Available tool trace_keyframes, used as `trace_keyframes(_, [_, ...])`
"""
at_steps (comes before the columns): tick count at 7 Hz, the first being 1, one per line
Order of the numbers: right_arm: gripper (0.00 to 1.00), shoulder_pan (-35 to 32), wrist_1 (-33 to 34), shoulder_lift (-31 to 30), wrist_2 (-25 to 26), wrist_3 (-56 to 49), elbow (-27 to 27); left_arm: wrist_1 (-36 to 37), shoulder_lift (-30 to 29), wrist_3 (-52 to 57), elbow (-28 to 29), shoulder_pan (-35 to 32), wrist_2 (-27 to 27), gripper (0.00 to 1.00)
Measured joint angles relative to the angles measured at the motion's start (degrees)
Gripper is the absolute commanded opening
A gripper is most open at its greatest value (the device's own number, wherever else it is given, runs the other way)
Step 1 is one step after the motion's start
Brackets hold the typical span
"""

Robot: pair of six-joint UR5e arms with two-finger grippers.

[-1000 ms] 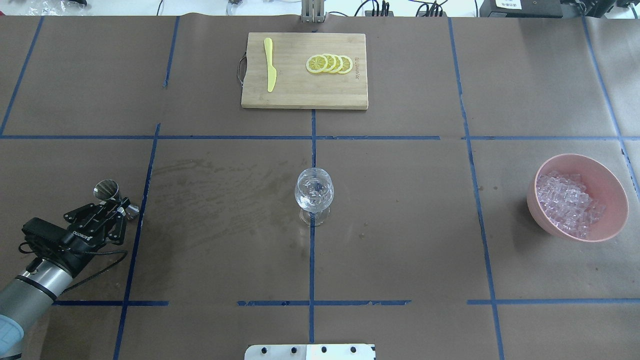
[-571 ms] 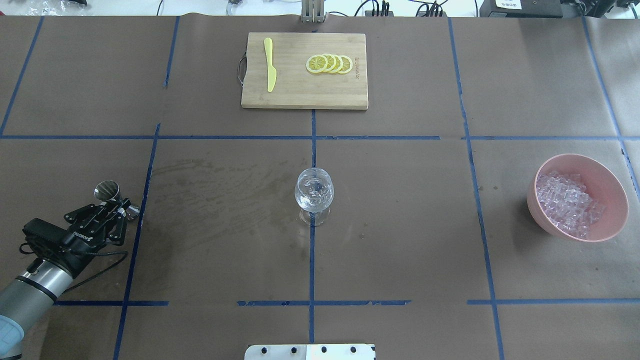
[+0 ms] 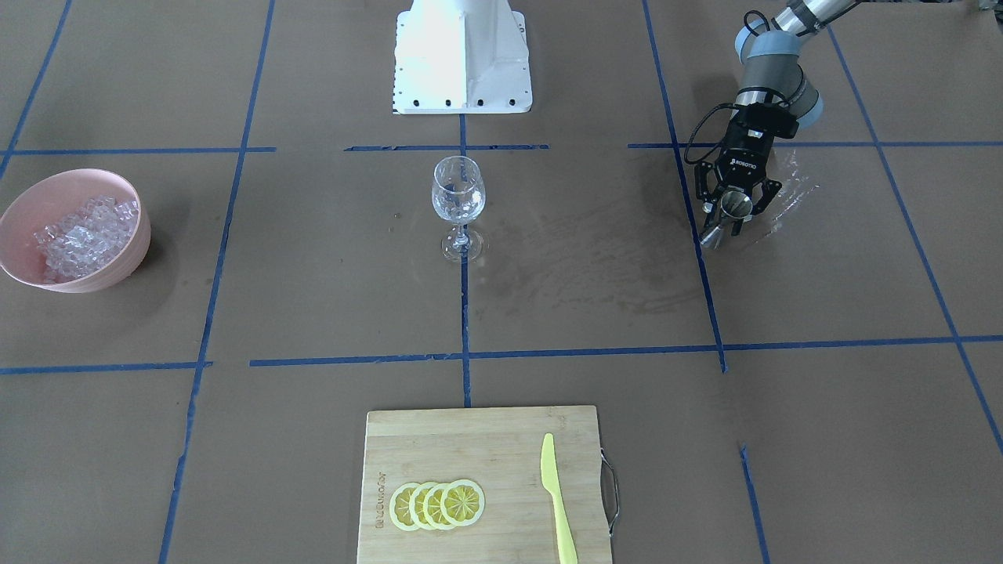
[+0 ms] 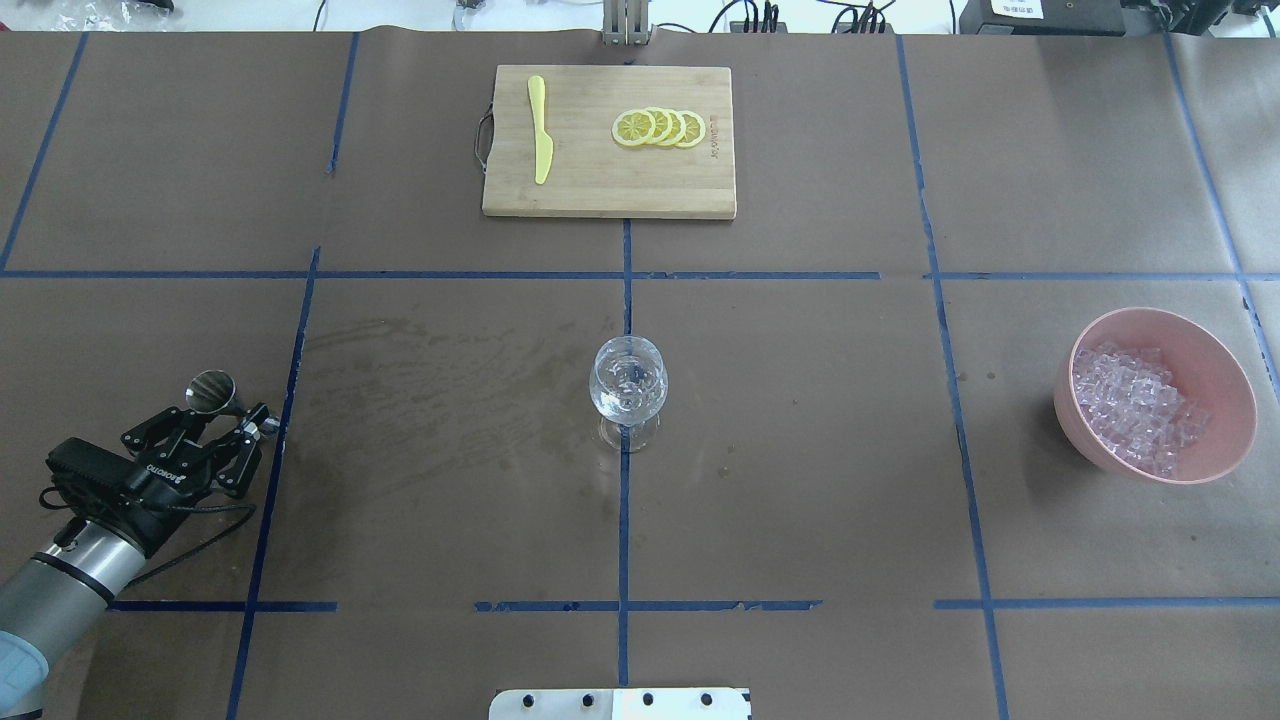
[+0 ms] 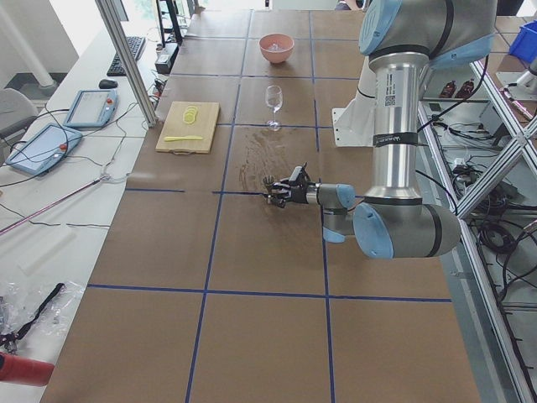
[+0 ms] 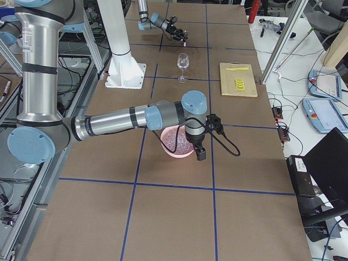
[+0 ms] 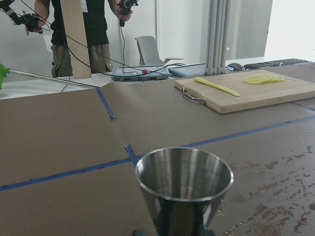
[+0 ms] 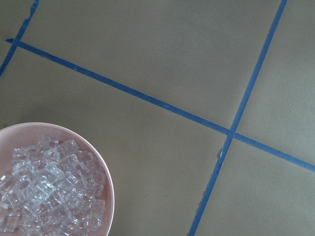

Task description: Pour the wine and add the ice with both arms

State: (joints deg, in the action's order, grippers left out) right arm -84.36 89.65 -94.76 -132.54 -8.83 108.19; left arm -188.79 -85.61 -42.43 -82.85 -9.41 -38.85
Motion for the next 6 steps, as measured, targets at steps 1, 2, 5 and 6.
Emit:
trace_keyframes(1, [1.0, 0.0, 0.0, 0.0, 0.0, 0.0, 0.1, 0.0, 0.0, 0.1, 0.0, 0.0, 0.0, 1.0])
trace_keyframes(2, [1.0, 0.0, 0.0, 0.0, 0.0, 0.0, 0.1, 0.0, 0.1, 0.1, -0.2, 0.0, 0.1, 1.0])
trace_keyframes(5, [1.0, 0.0, 0.0, 0.0, 0.0, 0.5, 0.3, -0.8, 0.2, 0.8, -1.8, -0.1, 0.8, 1.0])
trace_keyframes(6, [1.0, 0.0, 0.0, 0.0, 0.0, 0.5, 0.3, -0.9, 0.4, 1.1, -3.0, -0.2, 1.6, 1.0])
